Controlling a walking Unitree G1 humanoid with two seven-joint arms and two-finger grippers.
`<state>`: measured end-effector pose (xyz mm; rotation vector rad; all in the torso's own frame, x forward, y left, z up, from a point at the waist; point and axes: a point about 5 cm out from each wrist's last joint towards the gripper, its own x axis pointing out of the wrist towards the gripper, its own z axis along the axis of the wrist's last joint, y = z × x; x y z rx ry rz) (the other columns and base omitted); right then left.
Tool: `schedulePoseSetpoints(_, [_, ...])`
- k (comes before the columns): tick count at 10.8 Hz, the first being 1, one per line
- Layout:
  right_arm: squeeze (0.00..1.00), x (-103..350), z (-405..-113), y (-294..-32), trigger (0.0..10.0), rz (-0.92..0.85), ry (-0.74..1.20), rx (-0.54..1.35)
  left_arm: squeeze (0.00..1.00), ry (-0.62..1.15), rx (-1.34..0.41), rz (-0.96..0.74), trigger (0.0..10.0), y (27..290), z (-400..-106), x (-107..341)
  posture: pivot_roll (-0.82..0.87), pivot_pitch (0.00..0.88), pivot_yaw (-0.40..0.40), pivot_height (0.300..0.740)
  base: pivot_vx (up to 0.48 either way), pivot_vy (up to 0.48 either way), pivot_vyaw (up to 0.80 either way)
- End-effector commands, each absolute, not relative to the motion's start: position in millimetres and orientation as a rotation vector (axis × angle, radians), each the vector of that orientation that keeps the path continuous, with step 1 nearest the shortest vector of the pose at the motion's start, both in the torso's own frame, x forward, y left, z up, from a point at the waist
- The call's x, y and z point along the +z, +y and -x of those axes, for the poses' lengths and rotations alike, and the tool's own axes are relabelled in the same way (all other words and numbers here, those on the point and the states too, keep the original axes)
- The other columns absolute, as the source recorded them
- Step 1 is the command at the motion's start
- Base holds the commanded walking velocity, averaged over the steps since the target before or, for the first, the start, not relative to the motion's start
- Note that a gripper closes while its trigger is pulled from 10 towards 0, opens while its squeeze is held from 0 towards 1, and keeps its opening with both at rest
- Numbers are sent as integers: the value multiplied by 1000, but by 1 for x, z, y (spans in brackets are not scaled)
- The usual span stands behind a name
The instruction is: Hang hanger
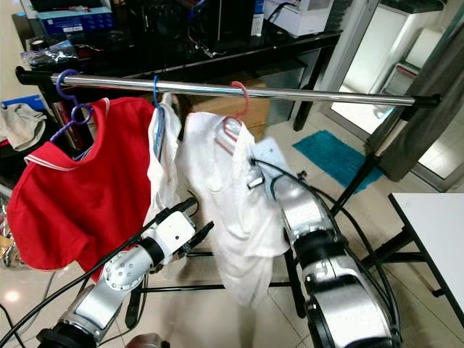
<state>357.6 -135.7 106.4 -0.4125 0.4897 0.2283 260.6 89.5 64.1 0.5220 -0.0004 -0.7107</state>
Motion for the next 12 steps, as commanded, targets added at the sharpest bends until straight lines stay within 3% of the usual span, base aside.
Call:
schedulePoseSetpoints(1, [0, 107, -355, -139, 10000, 421, 495, 227, 0, -8, -732, -516, 10000, 83, -259, 67, 197, 31, -71, 740, 0, 0, 0])
schedulePoseSetpoints(4, [0, 102, -349, -141, 10000, 414, 516, 225, 0, -8, -746, -516, 10000, 82, -258, 70, 191, 34, -60, 740, 0, 0, 0])
schedulePoseSetpoints(5, [0, 101, -347, -140, 10000, 407, 519, 228, 0, 91, -760, -321, 10000, 81, -256, 53, 191, 32, -57, 740, 0, 0, 0])
schedulePoseSetpoints(7, [0, 99, -345, -139, 10000, 392, 519, 222, 0, 234, -739, -282, 10000, 83, -254, 36, 191, 31, -57, 740, 0, 0, 0])
schedulePoseSetpoints(9, [0, 94, -340, -138, 10000, 381, 526, 219, 0, 131, -738, -174, 10000, 80, -256, 44, 191, 31, -59, 740, 0, 0, 0])
schedulePoseSetpoints(10, [0, 93, -338, -137, 10000, 370, 526, 226, 0, 149, -718, -428, 10000, 88, -260, 52, 192, 32, -59, 740, 0, 0, 0])
schedulePoseSetpoints(11, [392, 94, -338, -136, 10000, 364, 520, 229, 0, 149, -720, -406, 10000, 88, -260, 52, 192, 32, -59, 740, 0, 0, 0])
schedulePoseSetpoints(12, [1000, 98, -339, -136, 10000, 347, 500, 230, 0, 160, -720, -404, 10000, 87, -259, 53, 190, 32, -56, 740, 0, 0, 0])
